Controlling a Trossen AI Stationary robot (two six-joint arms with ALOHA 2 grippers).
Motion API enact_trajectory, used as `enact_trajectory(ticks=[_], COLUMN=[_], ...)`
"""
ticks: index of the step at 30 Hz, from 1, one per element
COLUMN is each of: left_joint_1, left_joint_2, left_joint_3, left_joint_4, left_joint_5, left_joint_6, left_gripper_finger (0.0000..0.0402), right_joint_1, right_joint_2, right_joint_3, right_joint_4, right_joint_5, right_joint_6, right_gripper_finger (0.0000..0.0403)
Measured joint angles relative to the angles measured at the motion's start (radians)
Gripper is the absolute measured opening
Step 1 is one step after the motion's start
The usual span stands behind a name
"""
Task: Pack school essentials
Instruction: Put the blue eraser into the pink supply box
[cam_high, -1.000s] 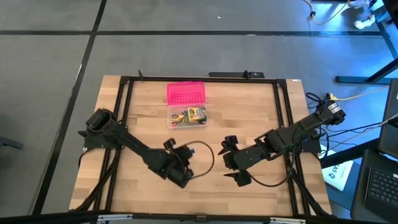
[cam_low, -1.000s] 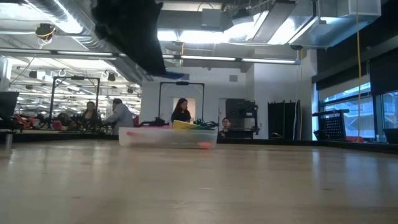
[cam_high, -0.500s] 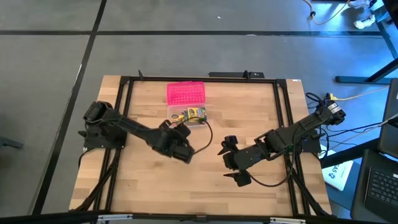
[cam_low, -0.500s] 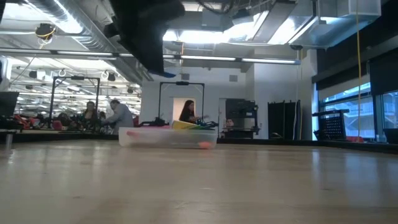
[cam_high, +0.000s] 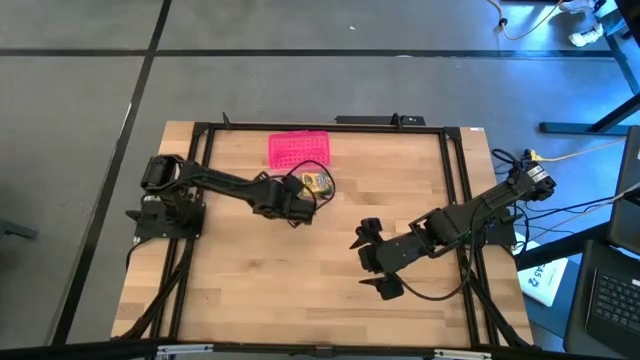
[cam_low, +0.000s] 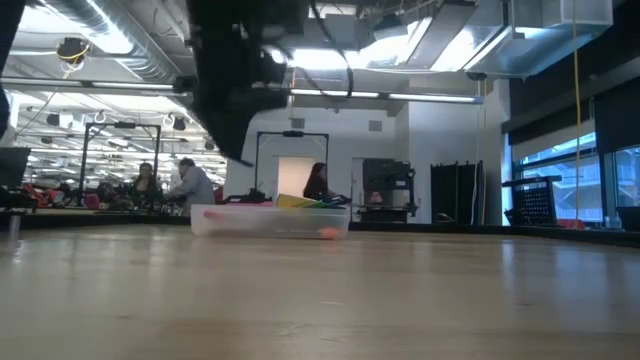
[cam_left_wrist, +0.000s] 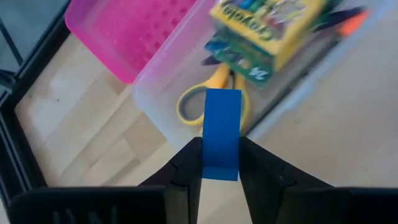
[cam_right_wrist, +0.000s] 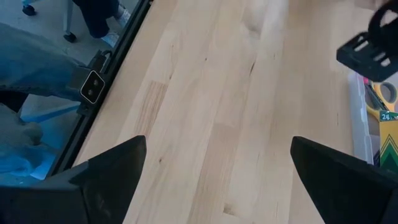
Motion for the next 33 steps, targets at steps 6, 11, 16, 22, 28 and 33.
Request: enact_trajectory(ticks=[6,11,16,22,28,33], left_joint_1=[0.060,0.088,0.114,0.145,0.157,0.157], left_joint_2=[0.000,0.000,0.000,0.000,0.000,0.001], left_joint_3=[-0.078,-0.116,-0.136,-0.160,-0.186,-0.209], left_joint_4=[0.076,0.151,0.198,0.213,0.250,0.307], left_joint_5=[0.012,0.015,0.067,0.072,0.072,0.090], left_joint_6=[0.026,0.067,0.068,0.071,0.073,0.093], left_gripper_finger=[0.0088,0.0088,0.0088,0.0088,0.0088,0.0089], right_joint_1=[0.000,0.000,0.000,0.000,0.000,0.000], right_joint_2=[0.000,0.000,0.000,0.000,0.000,0.000], right_joint_3=[0.000,0.000,0.000,0.000,0.000,0.000], right_joint_4=[0.000,0.000,0.000,0.000,0.000,0.000], right_joint_5=[0.015,0.122,0.189,0.192,0.294,0.422], right_joint_6=[-0.003,-0.003,-0.003,-0.003,0.000,0.020], right_gripper_finger=[0.0399,0.0399,0.0399,0.0399,0.0399,0.0399])
